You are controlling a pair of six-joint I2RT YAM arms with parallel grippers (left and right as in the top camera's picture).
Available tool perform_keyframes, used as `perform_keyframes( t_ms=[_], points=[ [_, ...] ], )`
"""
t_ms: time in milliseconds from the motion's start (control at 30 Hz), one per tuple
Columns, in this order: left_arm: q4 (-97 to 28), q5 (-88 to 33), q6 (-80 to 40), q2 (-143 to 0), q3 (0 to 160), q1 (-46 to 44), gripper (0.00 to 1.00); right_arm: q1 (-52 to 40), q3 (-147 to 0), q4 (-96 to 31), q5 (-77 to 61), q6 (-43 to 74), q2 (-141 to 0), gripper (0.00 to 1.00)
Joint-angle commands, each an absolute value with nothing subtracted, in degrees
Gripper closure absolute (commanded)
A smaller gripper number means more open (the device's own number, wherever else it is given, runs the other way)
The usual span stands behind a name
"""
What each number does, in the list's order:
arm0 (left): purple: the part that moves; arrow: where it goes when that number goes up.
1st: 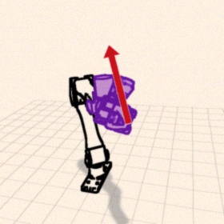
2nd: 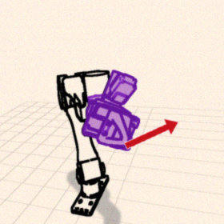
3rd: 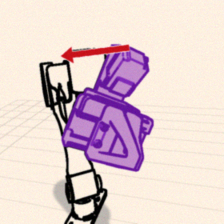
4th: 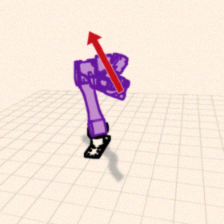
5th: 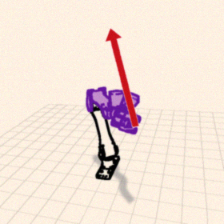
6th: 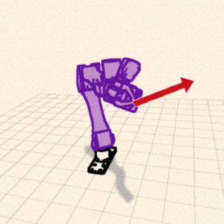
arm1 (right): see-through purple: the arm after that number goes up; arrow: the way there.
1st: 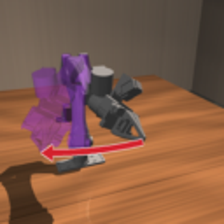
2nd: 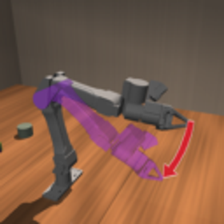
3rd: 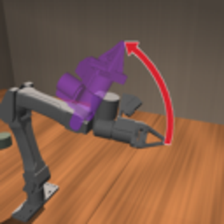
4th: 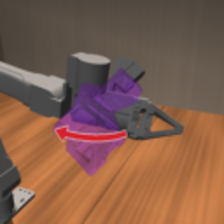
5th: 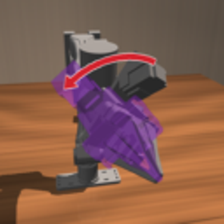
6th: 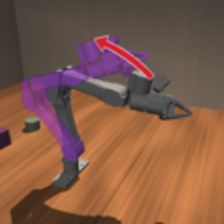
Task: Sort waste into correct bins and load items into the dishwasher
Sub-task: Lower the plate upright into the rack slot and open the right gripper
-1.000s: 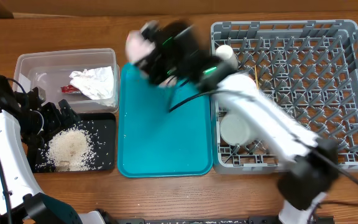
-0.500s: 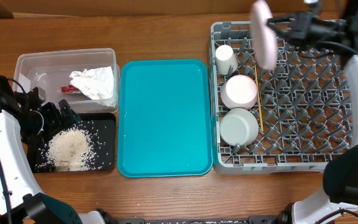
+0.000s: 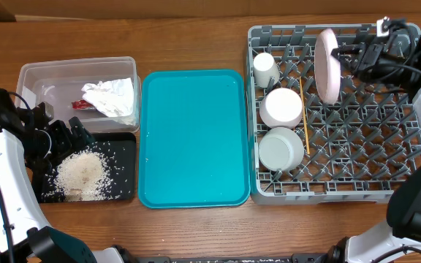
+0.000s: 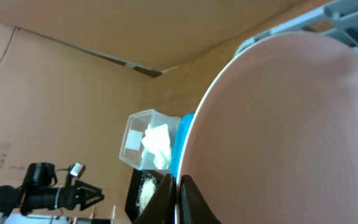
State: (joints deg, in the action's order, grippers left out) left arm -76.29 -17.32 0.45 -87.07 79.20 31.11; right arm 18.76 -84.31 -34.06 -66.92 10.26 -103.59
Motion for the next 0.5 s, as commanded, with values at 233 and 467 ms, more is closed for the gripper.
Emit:
perform_keyframes(
  t_ms=[233, 467],
  points=[
    [-76.2, -17.4, 1.3, -86.9, 80.3, 30.6, 0.0, 19.0, -79.8, -26.2, -66.1, 10.5, -103.7, 0.78],
    [-76.2, -17.4, 1.3, -86.9, 80.3, 30.6, 0.0, 19.0, -79.8, -24.7, -66.1, 10.6, -103.7, 0.6]
  ],
)
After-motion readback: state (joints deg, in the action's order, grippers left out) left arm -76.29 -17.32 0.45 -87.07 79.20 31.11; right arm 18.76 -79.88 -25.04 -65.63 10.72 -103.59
